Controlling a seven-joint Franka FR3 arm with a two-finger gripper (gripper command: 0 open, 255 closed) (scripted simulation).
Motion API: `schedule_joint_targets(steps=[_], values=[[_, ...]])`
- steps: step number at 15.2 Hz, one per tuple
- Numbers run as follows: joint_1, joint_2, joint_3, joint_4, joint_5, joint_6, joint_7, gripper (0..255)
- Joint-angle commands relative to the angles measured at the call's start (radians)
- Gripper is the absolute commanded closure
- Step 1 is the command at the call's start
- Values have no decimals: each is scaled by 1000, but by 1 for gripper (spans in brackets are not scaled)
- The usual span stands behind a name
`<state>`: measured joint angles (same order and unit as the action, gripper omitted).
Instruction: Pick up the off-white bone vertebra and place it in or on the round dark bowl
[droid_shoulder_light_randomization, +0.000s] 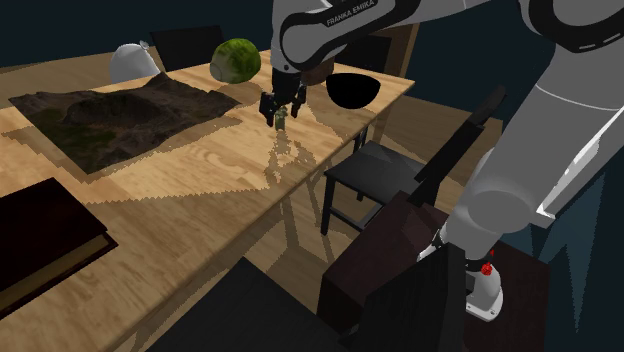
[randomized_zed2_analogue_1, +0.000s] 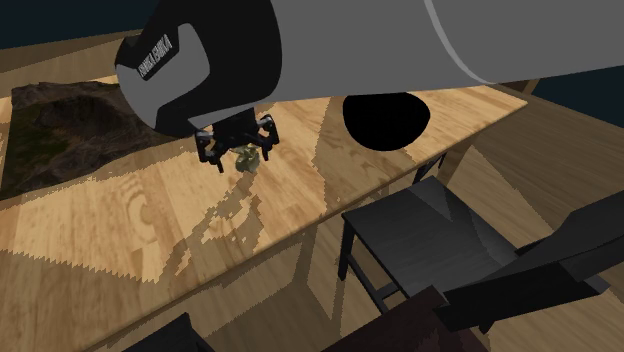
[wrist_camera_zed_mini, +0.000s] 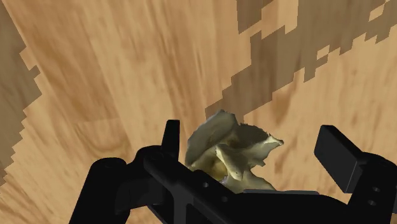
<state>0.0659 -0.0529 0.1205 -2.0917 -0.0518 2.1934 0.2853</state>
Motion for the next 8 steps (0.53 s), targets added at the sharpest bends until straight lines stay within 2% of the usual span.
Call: schedule_joint_targets(steps=[1, 2, 3, 8], values=[[0, 0, 0, 0, 0, 0, 0, 0], [0, 0, 0, 0, 0, 0, 0, 0], [0, 0, 0, 0, 0, 0, 0, 255], [0, 0, 0, 0, 0, 0, 0, 255]])
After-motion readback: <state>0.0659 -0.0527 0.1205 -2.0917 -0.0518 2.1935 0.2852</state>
